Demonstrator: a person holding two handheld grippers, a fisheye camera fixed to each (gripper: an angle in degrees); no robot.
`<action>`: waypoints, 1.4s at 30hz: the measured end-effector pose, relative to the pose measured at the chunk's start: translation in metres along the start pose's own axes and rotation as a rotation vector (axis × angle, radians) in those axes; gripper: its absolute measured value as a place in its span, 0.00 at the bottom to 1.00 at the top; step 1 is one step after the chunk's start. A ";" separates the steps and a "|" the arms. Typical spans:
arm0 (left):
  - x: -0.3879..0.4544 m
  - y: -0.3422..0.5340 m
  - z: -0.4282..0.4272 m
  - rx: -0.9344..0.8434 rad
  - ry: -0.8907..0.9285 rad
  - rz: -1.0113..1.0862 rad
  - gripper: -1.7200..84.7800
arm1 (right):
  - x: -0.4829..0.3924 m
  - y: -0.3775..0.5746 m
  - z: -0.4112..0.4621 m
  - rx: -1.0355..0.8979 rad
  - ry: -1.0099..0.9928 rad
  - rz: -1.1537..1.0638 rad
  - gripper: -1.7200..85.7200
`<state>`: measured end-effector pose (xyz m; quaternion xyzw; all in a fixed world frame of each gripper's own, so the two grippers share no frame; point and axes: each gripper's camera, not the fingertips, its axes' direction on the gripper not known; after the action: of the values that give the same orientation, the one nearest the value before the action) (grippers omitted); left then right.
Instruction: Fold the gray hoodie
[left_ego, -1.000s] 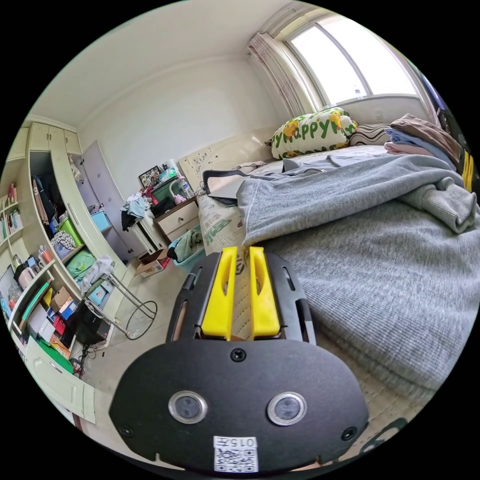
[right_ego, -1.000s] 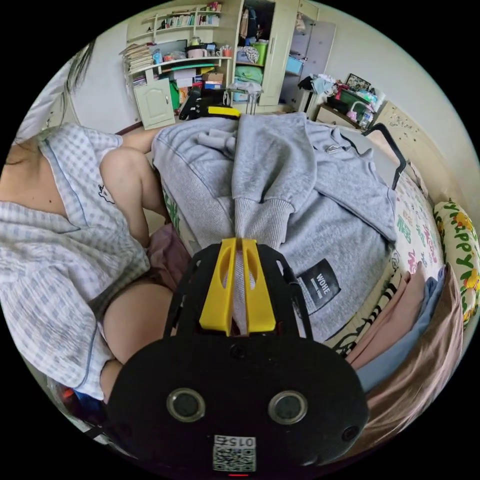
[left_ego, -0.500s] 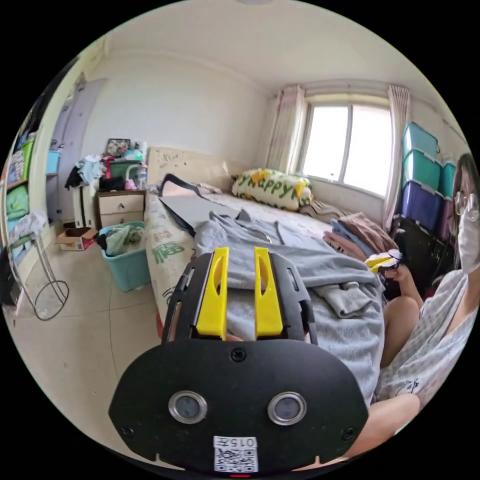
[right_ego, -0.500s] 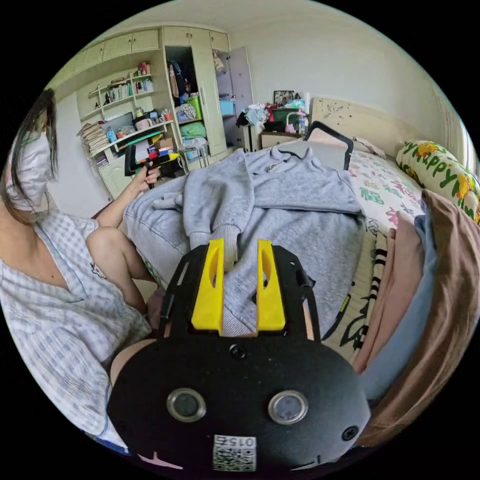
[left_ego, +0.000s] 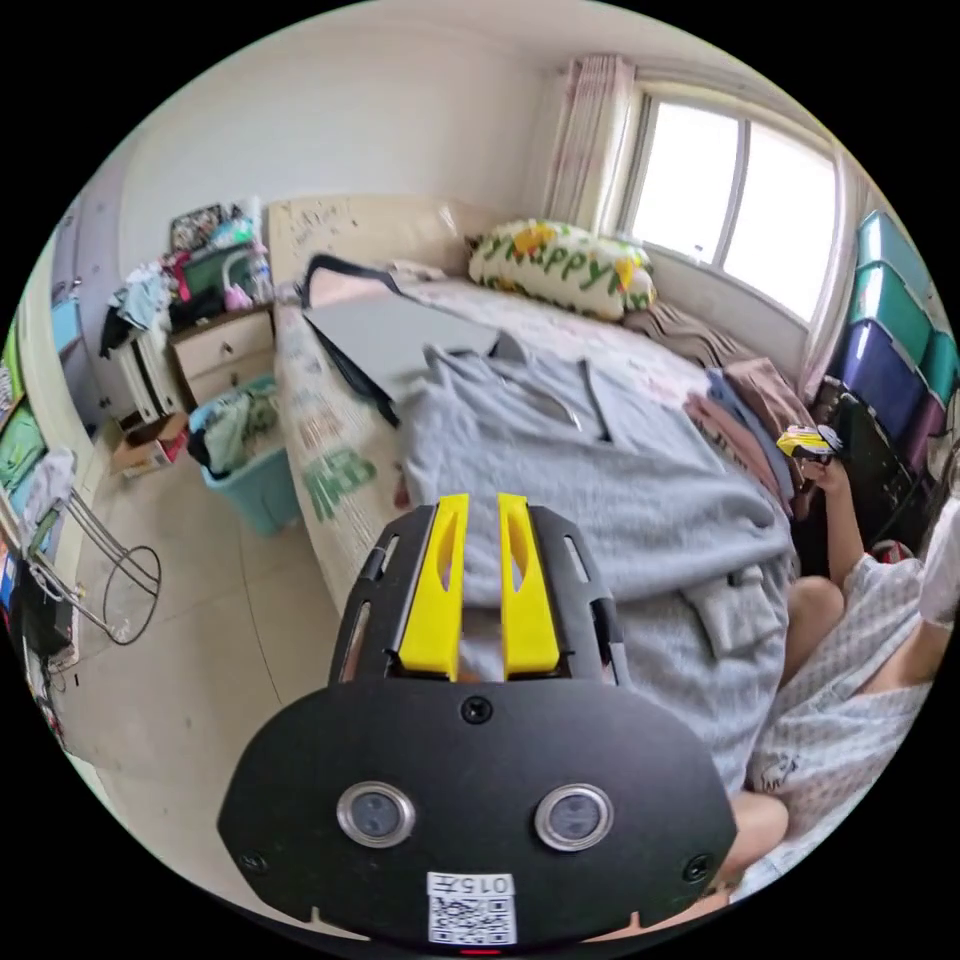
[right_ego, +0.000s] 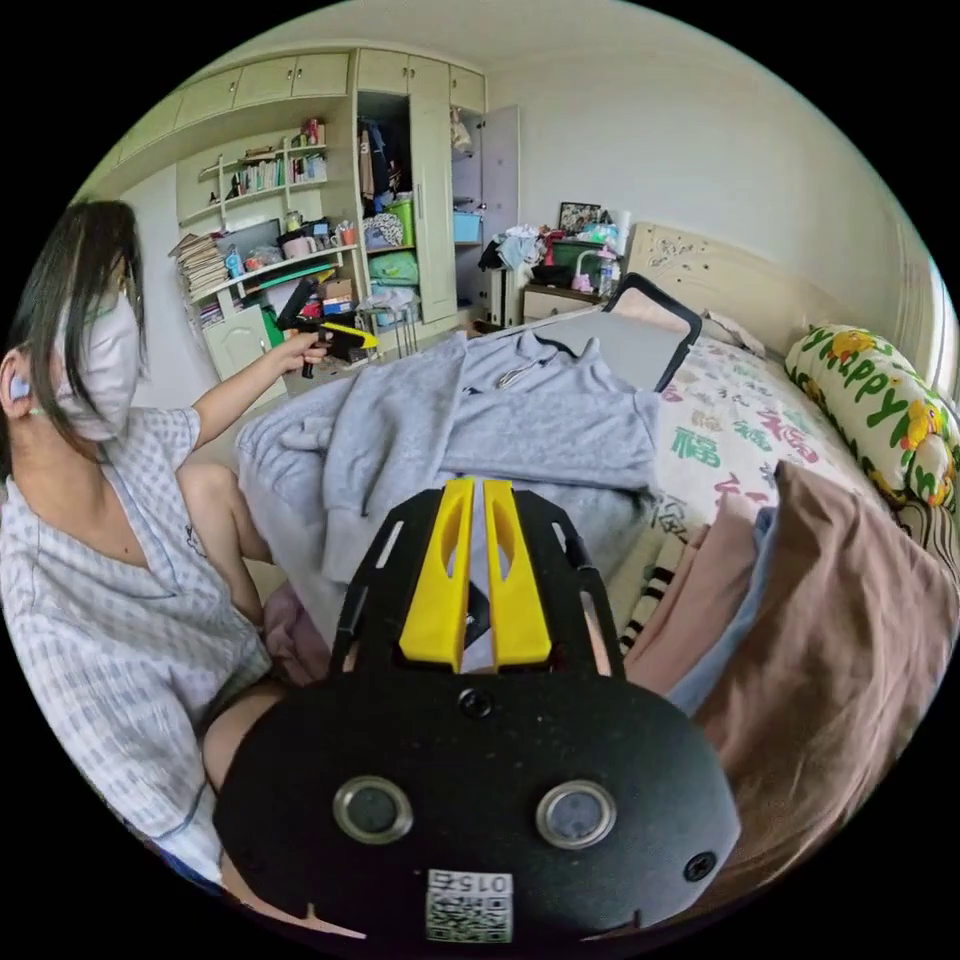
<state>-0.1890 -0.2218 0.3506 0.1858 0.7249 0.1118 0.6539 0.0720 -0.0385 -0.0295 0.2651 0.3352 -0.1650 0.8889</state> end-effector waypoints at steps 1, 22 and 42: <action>-0.006 -0.019 0.004 0.039 -0.024 -0.017 0.10 | 0.019 -0.024 0.014 0.019 0.029 0.017 0.06; -0.114 -0.166 0.293 -0.201 0.280 -0.454 0.10 | 0.135 -0.280 0.424 -0.301 0.164 0.265 0.06; 0.163 0.057 -0.065 0.173 0.446 0.248 0.04 | -0.069 -0.037 0.004 0.170 -0.167 0.027 0.03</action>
<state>-0.2587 -0.0971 0.2335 0.2991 0.8296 0.1670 0.4408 0.0073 -0.0629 0.0066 0.3291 0.2413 -0.2024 0.8902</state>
